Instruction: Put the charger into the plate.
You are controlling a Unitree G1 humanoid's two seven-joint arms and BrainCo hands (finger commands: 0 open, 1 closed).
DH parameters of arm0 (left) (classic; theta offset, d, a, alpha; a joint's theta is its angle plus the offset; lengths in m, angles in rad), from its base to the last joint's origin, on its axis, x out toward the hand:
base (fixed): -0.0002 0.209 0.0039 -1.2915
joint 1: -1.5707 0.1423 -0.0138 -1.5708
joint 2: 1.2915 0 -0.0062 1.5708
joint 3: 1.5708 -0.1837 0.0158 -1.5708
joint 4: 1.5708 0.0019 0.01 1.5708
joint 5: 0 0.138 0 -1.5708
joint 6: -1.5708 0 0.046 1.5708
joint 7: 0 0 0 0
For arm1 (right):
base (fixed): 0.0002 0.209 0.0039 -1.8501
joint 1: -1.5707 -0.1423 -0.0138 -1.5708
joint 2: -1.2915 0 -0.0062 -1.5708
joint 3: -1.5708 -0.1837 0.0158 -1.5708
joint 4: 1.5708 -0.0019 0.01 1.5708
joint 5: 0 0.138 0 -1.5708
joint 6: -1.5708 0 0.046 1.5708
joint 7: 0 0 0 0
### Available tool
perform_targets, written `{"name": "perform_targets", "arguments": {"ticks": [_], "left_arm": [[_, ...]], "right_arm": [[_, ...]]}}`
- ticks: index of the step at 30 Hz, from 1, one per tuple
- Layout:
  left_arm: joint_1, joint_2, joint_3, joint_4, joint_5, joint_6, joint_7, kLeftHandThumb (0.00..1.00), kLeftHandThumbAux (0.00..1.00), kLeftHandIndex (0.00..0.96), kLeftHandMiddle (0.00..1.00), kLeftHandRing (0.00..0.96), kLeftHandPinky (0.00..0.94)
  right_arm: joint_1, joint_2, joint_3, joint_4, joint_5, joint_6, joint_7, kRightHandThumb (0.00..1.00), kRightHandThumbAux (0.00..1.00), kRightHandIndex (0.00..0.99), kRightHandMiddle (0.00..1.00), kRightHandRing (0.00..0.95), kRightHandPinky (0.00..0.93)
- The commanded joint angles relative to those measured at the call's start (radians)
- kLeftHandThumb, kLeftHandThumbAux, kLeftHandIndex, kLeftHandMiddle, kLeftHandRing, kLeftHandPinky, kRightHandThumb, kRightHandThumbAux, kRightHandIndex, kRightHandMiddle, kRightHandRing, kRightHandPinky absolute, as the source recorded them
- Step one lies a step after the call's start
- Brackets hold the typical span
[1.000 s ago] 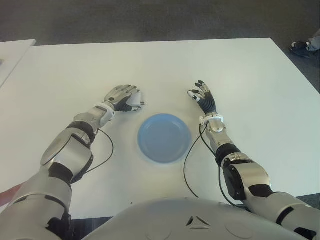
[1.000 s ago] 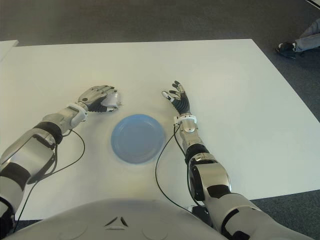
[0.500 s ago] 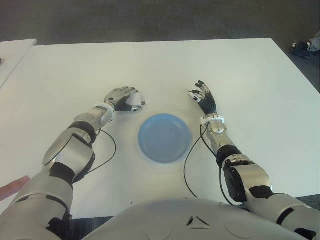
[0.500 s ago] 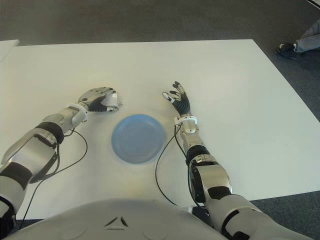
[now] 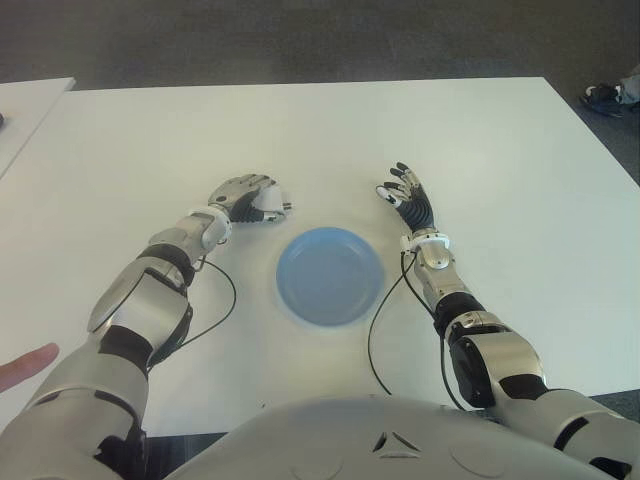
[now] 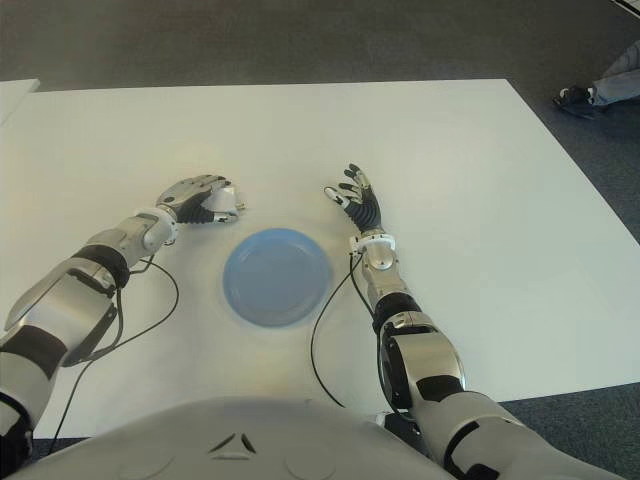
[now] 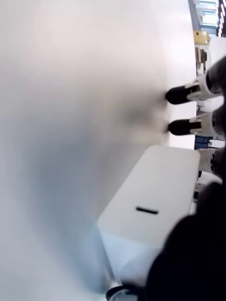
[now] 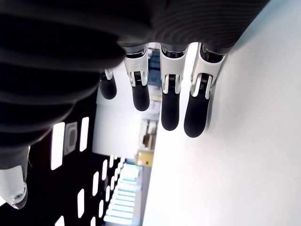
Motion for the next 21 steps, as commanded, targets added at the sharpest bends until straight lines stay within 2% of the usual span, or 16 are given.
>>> {"name": "perform_targets", "arguments": {"ticks": [1, 13, 17, 19, 20, 21], "left_arm": [[0.041, -0.012, 0.007, 0.016, -0.014, -0.006, -0.048, 0.196, 0.299, 0.000, 0.000, 0.000, 0.000], [0.055, -0.012, 0.010, 0.015, -0.026, -0.021, -0.064, 0.212, 0.303, 0.000, 0.000, 0.015, 0.117], [0.058, -0.012, 0.005, 0.015, -0.018, -0.008, -0.035, 0.359, 0.351, 0.158, 0.242, 0.266, 0.321], [0.062, -0.011, -0.008, 0.012, 0.000, -0.002, 0.018, 0.468, 0.396, 0.304, 0.496, 0.502, 0.530], [0.064, -0.013, -0.013, 0.011, 0.008, 0.008, 0.050, 0.488, 0.404, 0.332, 0.537, 0.540, 0.568], [0.065, -0.015, -0.017, 0.011, 0.012, 0.016, 0.071, 0.530, 0.442, 0.423, 0.613, 0.612, 0.629]], "right_arm": [[0.104, 0.009, 0.012, 0.061, -0.014, 0.075, 0.021, 0.096, 0.543, 0.000, 0.145, 0.231, 0.168], [0.102, 0.009, 0.016, 0.061, -0.018, 0.072, 0.012, 0.090, 0.536, 0.000, 0.144, 0.237, 0.190], [0.099, 0.010, 0.016, 0.064, -0.019, 0.073, 0.008, 0.091, 0.536, 0.000, 0.143, 0.237, 0.199], [0.098, 0.011, 0.017, 0.064, -0.020, 0.073, 0.005, 0.093, 0.534, 0.000, 0.144, 0.238, 0.201], [0.097, 0.011, 0.016, 0.065, -0.021, 0.073, 0.003, 0.093, 0.533, 0.000, 0.144, 0.238, 0.200], [0.096, 0.011, 0.016, 0.065, -0.021, 0.073, 0.002, 0.093, 0.532, 0.000, 0.146, 0.238, 0.199]]}}
